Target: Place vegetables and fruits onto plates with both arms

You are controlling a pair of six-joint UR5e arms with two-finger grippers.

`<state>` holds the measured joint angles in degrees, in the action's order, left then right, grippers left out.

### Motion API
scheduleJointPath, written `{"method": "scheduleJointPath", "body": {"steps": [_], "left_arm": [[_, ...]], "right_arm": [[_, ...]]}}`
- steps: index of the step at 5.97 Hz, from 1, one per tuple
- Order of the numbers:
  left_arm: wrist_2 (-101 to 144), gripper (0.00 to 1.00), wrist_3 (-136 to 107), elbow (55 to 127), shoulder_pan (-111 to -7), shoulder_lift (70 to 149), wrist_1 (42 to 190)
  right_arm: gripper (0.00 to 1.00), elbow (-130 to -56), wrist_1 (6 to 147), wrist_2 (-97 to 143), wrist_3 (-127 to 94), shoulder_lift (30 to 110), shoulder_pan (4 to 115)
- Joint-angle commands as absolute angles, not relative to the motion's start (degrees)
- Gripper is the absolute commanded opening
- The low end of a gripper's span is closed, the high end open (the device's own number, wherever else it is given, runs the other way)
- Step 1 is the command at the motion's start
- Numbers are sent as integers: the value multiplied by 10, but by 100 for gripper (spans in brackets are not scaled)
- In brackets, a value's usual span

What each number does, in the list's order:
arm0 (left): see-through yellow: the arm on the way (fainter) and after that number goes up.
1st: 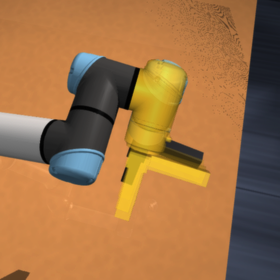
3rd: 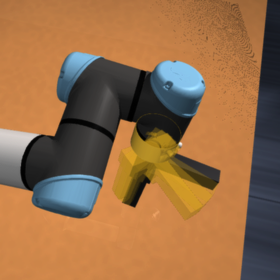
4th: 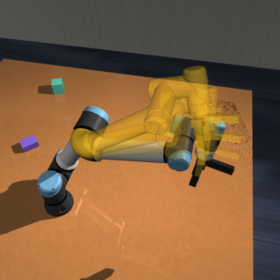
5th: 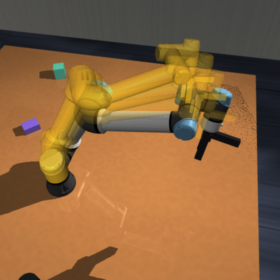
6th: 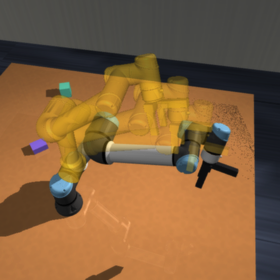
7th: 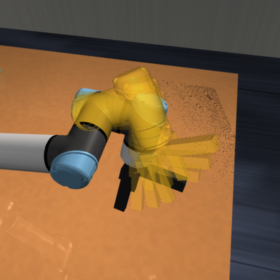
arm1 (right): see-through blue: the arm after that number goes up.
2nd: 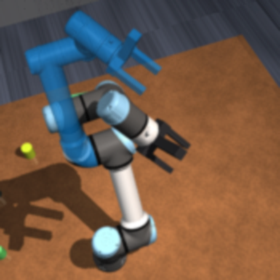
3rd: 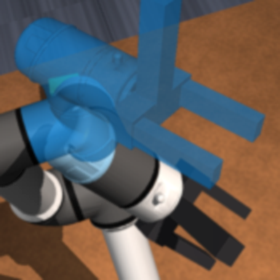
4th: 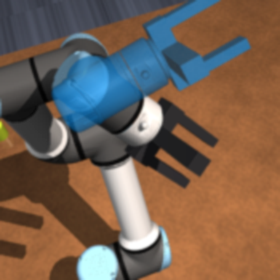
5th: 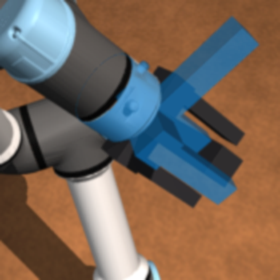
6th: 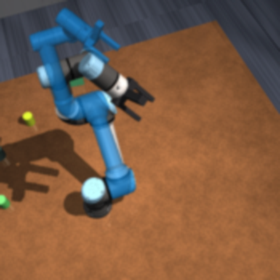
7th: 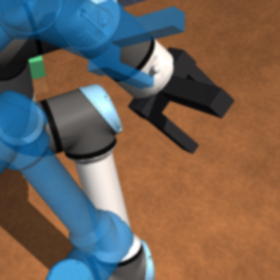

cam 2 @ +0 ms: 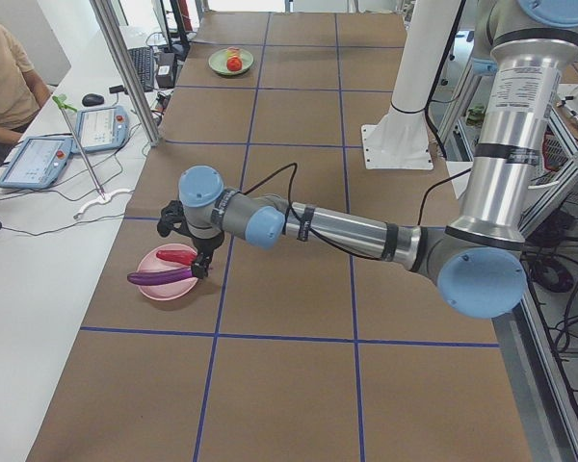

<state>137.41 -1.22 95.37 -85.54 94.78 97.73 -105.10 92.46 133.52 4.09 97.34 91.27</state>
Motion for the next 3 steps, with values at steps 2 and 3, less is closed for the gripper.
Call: {"method": "scheduleJointPath", "body": {"steps": [2, 3], "left_arm": [[1354, 100, 127, 999, -929, 898, 839], [1355, 100, 120, 994, -930, 881, 840]], "right_arm": [[100, -1053, 925, 1346, 39, 975, 913], [100, -1052, 925, 1346, 39, 973, 913]]}}
